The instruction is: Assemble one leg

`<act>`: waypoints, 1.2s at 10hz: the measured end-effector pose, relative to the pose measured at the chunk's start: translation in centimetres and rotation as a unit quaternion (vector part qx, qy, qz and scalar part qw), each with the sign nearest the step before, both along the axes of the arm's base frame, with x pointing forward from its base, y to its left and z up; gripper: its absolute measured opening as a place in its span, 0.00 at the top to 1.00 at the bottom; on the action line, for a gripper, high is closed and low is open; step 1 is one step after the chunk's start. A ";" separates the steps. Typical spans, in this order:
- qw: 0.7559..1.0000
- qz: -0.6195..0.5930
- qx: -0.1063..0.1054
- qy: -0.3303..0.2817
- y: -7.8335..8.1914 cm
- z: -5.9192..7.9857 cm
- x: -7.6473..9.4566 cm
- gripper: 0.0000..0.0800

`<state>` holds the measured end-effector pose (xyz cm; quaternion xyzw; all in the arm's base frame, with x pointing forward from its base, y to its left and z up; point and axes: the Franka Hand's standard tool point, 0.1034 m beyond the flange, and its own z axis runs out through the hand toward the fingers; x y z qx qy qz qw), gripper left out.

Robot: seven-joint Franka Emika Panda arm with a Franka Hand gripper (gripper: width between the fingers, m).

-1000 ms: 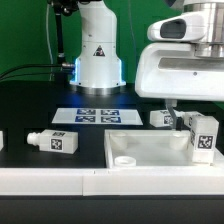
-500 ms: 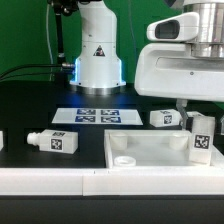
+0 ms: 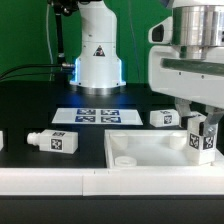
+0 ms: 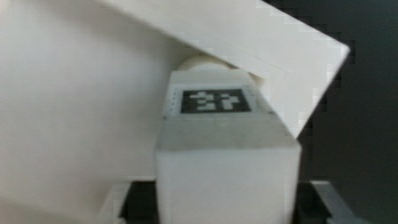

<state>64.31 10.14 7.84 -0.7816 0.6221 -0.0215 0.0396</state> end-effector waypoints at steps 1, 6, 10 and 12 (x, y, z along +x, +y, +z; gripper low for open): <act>0.996 -0.084 0.013 -0.001 0.0 -0.1 -0.2 0.64; 1.000 -0.027 0.008 0.005 -0.6 0.0 -0.3 0.36; 0.978 0.207 -0.007 -0.006 0.3 -0.6 -0.5 0.19; 0.966 0.260 -0.012 -0.008 0.1 -0.6 -0.5 0.19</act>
Offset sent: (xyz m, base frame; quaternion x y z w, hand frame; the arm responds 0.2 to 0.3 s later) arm 0.0000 0.0000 0.0000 0.0000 0.0000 0.1296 0.9916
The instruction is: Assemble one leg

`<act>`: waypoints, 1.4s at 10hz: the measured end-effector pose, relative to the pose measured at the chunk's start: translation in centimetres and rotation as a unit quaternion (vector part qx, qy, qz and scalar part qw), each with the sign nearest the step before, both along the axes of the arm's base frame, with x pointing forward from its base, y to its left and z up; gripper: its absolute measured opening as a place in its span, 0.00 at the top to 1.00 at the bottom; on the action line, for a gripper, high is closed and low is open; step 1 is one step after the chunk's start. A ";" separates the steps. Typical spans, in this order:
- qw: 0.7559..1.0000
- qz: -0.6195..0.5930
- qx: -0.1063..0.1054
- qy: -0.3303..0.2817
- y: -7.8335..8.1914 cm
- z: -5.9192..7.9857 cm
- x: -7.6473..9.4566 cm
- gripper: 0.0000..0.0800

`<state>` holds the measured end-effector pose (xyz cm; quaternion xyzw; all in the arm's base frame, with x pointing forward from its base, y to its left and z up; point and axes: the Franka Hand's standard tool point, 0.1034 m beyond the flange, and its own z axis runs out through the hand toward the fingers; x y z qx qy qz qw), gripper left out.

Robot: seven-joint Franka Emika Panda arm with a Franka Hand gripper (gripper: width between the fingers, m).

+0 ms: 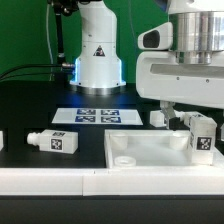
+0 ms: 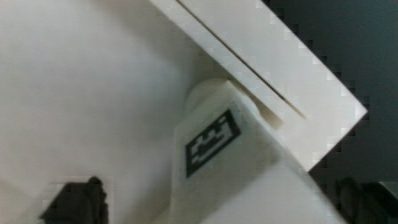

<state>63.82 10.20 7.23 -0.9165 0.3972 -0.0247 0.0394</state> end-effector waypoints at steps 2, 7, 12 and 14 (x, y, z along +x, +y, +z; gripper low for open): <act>0.988 0.153 -0.014 -0.008 0.3 -0.1 0.3 0.19; 0.968 0.249 -0.026 -0.037 0.1 0.3 0.7 0.44; 1.000 -0.019 -0.004 -0.015 0.2 0.2 0.4 0.64; 0.983 -0.181 0.008 0.001 0.0 0.2 0.4 0.64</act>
Offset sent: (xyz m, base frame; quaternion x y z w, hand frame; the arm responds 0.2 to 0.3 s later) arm -0.0228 0.0035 0.0076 0.0581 0.0638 -0.1236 0.9886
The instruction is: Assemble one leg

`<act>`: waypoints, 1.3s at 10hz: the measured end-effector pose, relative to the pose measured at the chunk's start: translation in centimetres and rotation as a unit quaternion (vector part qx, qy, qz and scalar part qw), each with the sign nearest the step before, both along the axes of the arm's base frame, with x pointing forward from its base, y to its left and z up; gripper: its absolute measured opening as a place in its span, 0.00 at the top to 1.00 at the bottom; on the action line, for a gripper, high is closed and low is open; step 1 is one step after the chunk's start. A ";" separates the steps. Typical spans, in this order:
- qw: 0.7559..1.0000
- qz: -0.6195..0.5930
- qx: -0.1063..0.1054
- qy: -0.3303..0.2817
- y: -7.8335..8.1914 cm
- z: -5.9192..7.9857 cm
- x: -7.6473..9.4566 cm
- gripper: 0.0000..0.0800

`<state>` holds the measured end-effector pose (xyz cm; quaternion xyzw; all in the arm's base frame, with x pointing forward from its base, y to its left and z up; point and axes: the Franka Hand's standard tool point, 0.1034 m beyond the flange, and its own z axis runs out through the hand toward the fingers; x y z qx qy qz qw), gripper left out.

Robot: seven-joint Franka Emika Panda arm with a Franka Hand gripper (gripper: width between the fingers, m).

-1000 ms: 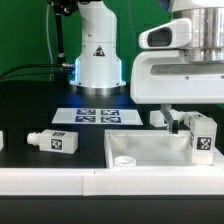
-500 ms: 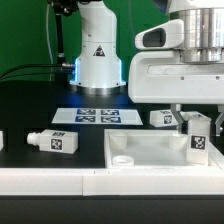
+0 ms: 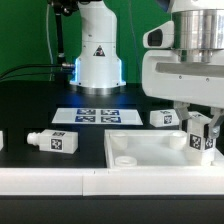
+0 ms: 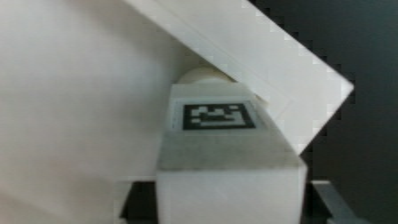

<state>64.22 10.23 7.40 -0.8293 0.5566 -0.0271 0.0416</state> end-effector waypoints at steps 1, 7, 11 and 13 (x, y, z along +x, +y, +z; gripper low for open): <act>0.996 -0.084 0.010 0.004 0.0 0.0 0.0 0.64; 0.934 -0.355 0.036 0.011 0.7 0.1 -0.2 0.64; 0.968 -0.249 0.024 0.030 0.9 -0.1 -0.9 0.32; 0.998 -0.056 -0.003 0.027 2.4 0.0 -0.8 0.20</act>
Offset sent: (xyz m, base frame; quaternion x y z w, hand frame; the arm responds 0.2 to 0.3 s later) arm 0.0214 0.0245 0.0127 0.0674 0.0234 0.3528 0.9330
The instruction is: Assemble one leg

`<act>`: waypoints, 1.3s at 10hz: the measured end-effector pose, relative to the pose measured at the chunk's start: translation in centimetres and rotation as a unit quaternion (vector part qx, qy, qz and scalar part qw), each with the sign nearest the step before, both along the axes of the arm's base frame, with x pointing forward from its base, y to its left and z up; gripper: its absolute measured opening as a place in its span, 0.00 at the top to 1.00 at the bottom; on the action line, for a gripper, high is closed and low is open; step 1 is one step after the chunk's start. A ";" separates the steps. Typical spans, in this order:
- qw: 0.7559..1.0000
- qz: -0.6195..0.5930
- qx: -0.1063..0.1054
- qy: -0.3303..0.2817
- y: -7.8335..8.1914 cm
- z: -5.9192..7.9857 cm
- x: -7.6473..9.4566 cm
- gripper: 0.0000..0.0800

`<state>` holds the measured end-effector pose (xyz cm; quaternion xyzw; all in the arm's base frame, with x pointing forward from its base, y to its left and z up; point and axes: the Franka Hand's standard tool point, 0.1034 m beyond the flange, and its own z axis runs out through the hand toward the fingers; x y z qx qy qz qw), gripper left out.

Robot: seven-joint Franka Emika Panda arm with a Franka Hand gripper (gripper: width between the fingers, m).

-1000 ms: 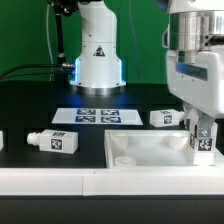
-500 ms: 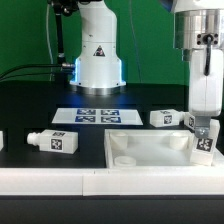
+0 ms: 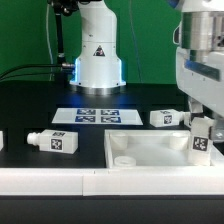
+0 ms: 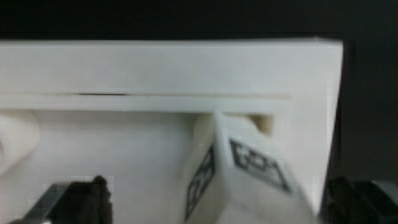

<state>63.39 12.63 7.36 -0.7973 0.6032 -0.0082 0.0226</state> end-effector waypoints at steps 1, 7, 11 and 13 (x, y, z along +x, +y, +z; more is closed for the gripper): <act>0.998 0.060 -0.002 -0.001 0.1 -0.1 -0.1 0.20; 0.943 0.329 -0.036 -0.039 -0.6 0.1 1.2 0.19; 0.963 0.264 -0.032 -0.034 -1.0 -0.1 0.9 0.62; 0.981 0.188 -0.027 -0.031 -1.2 -0.2 0.8 0.64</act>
Offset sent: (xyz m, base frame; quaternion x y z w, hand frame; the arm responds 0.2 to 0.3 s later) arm 0.0000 0.0000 0.0000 0.0000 0.0000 -0.1938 0.9810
